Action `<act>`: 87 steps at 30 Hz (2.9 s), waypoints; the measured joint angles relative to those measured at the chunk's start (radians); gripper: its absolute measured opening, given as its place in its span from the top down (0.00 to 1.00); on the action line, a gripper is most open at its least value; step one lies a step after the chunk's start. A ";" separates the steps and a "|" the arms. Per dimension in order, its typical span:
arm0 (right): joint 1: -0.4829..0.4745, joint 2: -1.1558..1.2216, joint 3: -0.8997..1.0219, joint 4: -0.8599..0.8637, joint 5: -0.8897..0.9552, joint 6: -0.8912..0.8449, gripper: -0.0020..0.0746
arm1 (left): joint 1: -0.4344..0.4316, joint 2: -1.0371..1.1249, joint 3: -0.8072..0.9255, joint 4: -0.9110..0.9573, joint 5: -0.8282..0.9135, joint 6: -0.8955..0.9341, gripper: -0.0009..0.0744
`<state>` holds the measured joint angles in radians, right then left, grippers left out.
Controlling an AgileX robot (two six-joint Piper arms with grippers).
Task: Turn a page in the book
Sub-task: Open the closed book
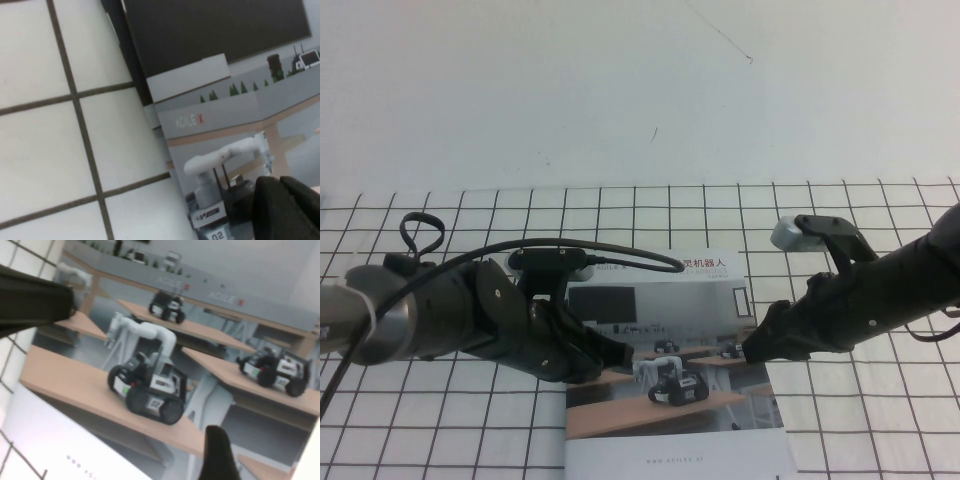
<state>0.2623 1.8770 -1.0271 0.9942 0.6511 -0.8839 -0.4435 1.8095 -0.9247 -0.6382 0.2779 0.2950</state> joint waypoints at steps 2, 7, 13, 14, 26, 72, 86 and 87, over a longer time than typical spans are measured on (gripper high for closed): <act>0.000 0.004 0.000 -0.015 -0.008 0.016 0.41 | 0.000 -0.010 0.000 0.000 0.000 0.000 0.99; 0.000 0.052 0.000 -0.021 -0.010 0.025 0.41 | 0.009 -0.065 0.000 0.013 0.009 0.000 0.99; 0.000 0.071 0.000 -0.022 -0.008 0.025 0.41 | 0.092 -0.092 0.000 0.092 0.047 -0.051 0.99; 0.000 0.071 0.000 -0.022 -0.008 0.025 0.41 | 0.106 -0.092 0.000 0.102 0.054 -0.056 0.99; 0.000 0.071 0.000 0.000 -0.008 0.025 0.41 | 0.099 -0.092 0.000 0.077 0.103 -0.041 0.99; 0.000 0.096 -0.003 0.089 0.034 -0.040 0.41 | 0.078 -0.006 -0.002 0.068 0.100 -0.023 0.99; 0.000 0.100 -0.005 0.189 0.104 -0.127 0.41 | 0.078 -0.006 -0.002 0.068 0.100 -0.023 0.99; 0.000 0.100 -0.005 0.212 0.119 -0.141 0.41 | 0.078 -0.006 -0.002 0.068 0.100 -0.023 0.99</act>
<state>0.2623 1.9773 -1.0318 1.2063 0.7699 -1.0253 -0.3656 1.8034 -0.9269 -0.5699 0.3784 0.2721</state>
